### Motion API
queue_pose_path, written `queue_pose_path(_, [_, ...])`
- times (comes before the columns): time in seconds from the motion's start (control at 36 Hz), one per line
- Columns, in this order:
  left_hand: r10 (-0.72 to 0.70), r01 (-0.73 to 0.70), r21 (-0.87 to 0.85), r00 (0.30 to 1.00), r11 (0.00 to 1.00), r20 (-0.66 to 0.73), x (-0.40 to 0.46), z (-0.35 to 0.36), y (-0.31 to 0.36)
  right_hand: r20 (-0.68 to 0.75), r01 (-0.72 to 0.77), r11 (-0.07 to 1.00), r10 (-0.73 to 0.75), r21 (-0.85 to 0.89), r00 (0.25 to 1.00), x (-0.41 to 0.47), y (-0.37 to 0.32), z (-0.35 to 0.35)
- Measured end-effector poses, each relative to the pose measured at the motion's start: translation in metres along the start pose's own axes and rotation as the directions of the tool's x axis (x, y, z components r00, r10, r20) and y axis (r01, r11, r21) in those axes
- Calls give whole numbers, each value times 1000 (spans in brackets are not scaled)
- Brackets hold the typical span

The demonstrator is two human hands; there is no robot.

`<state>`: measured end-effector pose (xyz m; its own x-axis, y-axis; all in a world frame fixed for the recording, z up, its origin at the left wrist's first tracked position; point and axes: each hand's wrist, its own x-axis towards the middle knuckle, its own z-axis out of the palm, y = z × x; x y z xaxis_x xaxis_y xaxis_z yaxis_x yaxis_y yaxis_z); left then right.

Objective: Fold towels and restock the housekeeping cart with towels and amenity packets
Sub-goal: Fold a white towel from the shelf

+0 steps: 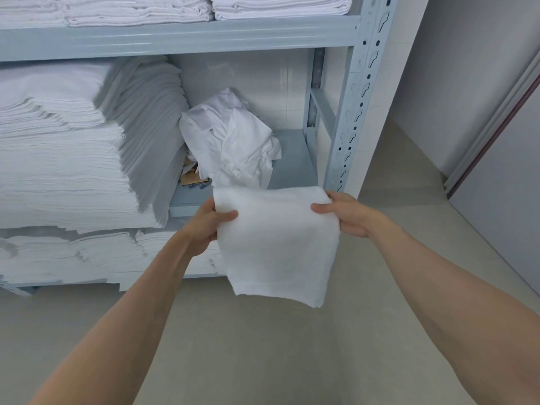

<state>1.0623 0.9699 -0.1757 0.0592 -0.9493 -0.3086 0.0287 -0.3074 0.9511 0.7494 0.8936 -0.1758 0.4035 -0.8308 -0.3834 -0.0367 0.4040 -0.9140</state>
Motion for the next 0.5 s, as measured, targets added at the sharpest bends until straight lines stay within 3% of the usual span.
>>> queue_pose_path(0.22, [-85, 83, -20, 951, 996, -298, 5, 15, 12, -290, 86, 976, -143, -202, 946, 7, 0, -1])
queue_pose_path(0.28, [-85, 75, -43, 945, 996, -315, 5, 18, 15, -344, 98, 961, -186, -257, 920, 8, -2, 2])
queue_pose_path(0.39, [-39, 24, -83, 982, 996, -183, -1, 18, 23, -354, 58, 980, -124, -191, 927, 7, -12, 0])
queue_pose_path(0.5, [5, -2, -47, 998, 999, 56, -6, 16, 32, -218, -16, 994, -8, -107, 976, 2, -25, -12])
